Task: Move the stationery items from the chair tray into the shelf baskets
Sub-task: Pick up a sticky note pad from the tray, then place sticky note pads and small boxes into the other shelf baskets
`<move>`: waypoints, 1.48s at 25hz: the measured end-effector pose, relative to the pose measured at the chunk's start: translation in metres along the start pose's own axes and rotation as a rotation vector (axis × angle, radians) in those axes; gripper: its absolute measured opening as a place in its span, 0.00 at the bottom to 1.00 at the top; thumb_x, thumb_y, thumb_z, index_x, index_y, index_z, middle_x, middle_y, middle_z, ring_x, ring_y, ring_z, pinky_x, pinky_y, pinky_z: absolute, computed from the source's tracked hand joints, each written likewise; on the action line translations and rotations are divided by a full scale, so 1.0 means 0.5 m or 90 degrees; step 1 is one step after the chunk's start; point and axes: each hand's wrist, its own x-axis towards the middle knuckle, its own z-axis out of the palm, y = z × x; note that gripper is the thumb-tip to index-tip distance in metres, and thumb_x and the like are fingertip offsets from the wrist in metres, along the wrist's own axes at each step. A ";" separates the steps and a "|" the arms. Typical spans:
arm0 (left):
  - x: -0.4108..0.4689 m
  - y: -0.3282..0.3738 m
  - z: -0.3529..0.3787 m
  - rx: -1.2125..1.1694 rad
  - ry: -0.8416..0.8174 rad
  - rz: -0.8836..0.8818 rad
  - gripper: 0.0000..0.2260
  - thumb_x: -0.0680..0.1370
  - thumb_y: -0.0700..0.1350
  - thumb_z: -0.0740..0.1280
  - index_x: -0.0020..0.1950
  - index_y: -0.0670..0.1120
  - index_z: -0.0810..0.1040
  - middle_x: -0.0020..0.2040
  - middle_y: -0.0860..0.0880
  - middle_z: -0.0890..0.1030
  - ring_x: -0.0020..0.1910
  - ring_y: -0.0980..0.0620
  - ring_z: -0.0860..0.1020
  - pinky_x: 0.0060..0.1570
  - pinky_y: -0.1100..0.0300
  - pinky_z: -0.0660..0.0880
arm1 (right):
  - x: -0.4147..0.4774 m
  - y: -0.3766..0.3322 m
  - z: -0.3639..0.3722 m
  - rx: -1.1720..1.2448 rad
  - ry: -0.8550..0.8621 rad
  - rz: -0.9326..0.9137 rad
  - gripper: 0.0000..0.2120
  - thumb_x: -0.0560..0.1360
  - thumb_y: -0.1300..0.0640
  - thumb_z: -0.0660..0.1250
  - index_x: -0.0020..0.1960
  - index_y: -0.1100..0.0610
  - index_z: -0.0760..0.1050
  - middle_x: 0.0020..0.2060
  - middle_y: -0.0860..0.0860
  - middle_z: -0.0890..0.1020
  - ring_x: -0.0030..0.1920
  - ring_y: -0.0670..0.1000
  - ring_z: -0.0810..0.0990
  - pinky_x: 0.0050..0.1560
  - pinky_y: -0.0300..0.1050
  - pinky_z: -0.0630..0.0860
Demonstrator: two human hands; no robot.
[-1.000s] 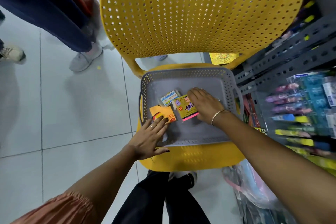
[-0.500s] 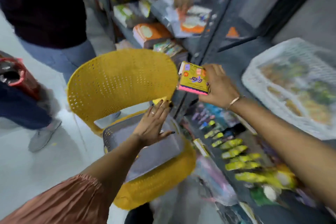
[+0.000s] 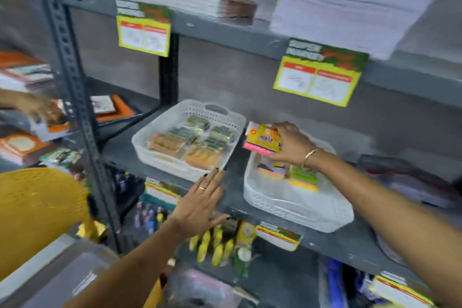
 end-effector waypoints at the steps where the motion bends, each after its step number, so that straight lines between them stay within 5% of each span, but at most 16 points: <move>1: 0.016 0.021 0.016 -0.007 -0.014 0.008 0.33 0.71 0.63 0.58 0.63 0.39 0.73 0.69 0.37 0.69 0.69 0.43 0.61 0.68 0.52 0.52 | -0.020 0.041 0.006 0.003 -0.030 0.027 0.41 0.59 0.43 0.72 0.65 0.63 0.65 0.63 0.62 0.70 0.64 0.60 0.68 0.66 0.47 0.65; 3: 0.030 0.042 0.051 -0.027 -0.057 0.003 0.33 0.70 0.63 0.57 0.61 0.38 0.75 0.66 0.37 0.73 0.67 0.43 0.66 0.66 0.53 0.60 | -0.051 0.104 0.033 0.009 -0.088 0.070 0.43 0.56 0.39 0.69 0.63 0.63 0.66 0.63 0.62 0.70 0.64 0.60 0.68 0.65 0.48 0.67; 5: 0.039 0.049 0.079 -0.041 -0.112 -0.011 0.34 0.70 0.65 0.55 0.60 0.40 0.77 0.63 0.40 0.76 0.63 0.43 0.73 0.58 0.54 0.72 | -0.073 0.149 0.072 0.008 -0.136 0.096 0.36 0.61 0.46 0.73 0.63 0.61 0.66 0.63 0.61 0.70 0.65 0.60 0.68 0.66 0.48 0.68; 8: 0.049 0.047 0.096 -0.033 -0.162 -0.021 0.34 0.70 0.66 0.53 0.58 0.42 0.80 0.61 0.42 0.78 0.59 0.45 0.77 0.52 0.50 0.76 | -0.082 0.175 0.132 0.020 -0.192 0.103 0.37 0.64 0.50 0.74 0.68 0.60 0.62 0.65 0.59 0.70 0.65 0.59 0.68 0.65 0.48 0.69; 13: 0.060 0.040 0.107 -0.041 -0.159 -0.039 0.36 0.72 0.67 0.53 0.67 0.41 0.72 0.68 0.42 0.72 0.66 0.44 0.71 0.63 0.48 0.69 | -0.063 0.160 0.193 0.028 -0.249 0.096 0.36 0.68 0.49 0.72 0.70 0.59 0.61 0.68 0.59 0.67 0.67 0.58 0.67 0.68 0.50 0.67; 18: 0.060 0.047 0.104 -0.027 -0.167 -0.050 0.33 0.72 0.66 0.53 0.63 0.43 0.75 0.64 0.44 0.76 0.61 0.46 0.75 0.58 0.48 0.72 | -0.046 0.141 0.214 0.011 -0.274 0.095 0.38 0.69 0.48 0.71 0.71 0.60 0.59 0.68 0.61 0.63 0.71 0.60 0.60 0.70 0.51 0.64; 25: 0.056 0.049 0.108 -0.008 -0.162 -0.067 0.36 0.73 0.68 0.48 0.72 0.45 0.65 0.72 0.46 0.66 0.71 0.46 0.63 0.69 0.48 0.58 | -0.042 0.142 0.214 0.004 -0.277 0.079 0.36 0.69 0.49 0.72 0.71 0.57 0.60 0.64 0.60 0.66 0.67 0.59 0.64 0.67 0.48 0.65; 33: 0.056 0.052 0.109 0.005 -0.132 -0.060 0.37 0.73 0.68 0.46 0.73 0.45 0.62 0.74 0.46 0.63 0.72 0.47 0.60 0.70 0.49 0.56 | -0.048 0.140 0.209 -0.006 -0.293 0.087 0.38 0.69 0.48 0.72 0.72 0.55 0.57 0.67 0.59 0.65 0.68 0.58 0.64 0.69 0.49 0.65; 37: 0.053 0.051 0.097 -0.026 -0.145 -0.057 0.35 0.75 0.66 0.53 0.75 0.45 0.57 0.76 0.46 0.58 0.74 0.48 0.54 0.72 0.50 0.48 | -0.035 0.112 0.140 -0.026 -0.196 0.039 0.31 0.72 0.48 0.68 0.70 0.54 0.62 0.69 0.57 0.66 0.67 0.58 0.68 0.66 0.51 0.69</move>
